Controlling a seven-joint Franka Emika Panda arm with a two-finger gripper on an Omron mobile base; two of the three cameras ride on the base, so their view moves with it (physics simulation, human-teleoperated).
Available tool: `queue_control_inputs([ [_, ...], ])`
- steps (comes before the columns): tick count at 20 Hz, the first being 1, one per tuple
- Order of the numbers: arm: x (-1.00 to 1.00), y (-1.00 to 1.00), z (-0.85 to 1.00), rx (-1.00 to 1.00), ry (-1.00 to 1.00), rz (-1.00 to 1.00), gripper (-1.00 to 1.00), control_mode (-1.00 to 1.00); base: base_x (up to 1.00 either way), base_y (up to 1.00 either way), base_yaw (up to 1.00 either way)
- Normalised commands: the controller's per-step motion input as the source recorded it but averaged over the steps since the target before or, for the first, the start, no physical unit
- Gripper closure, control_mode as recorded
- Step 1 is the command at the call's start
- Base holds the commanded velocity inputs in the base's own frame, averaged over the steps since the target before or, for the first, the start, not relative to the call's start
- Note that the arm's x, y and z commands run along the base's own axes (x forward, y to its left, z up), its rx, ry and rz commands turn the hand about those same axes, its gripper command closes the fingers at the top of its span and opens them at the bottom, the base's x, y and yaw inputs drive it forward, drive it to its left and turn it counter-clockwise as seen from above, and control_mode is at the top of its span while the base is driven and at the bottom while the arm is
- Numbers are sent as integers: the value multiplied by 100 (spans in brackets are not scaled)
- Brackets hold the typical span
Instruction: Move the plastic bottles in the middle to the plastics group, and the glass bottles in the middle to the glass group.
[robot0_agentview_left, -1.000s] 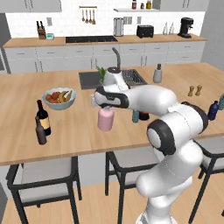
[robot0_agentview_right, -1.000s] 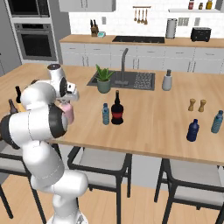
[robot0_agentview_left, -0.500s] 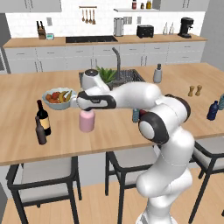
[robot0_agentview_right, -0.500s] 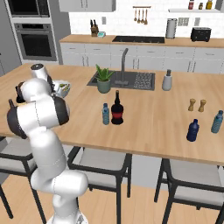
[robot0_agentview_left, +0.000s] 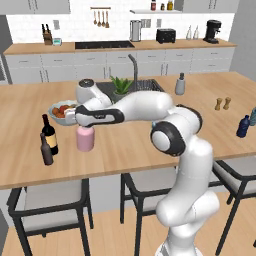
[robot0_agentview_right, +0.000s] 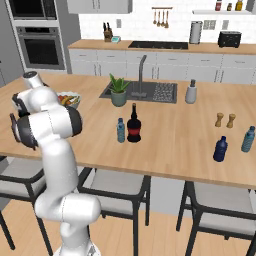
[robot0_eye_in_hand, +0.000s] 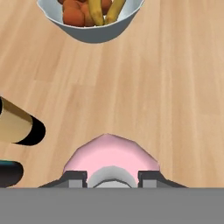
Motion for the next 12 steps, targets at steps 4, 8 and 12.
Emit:
queue_control_inputs([
  [4, 0, 29, -2, 0, 0, 2, 100, -100, 0, 0, 0],
  [8, 0, 26, -3, 0, 0, 3, 100, -100, 0, 0, 0],
  [12, 1, 4, -20, 0, 0, 0, 100, -100, 0, 0, 0],
])
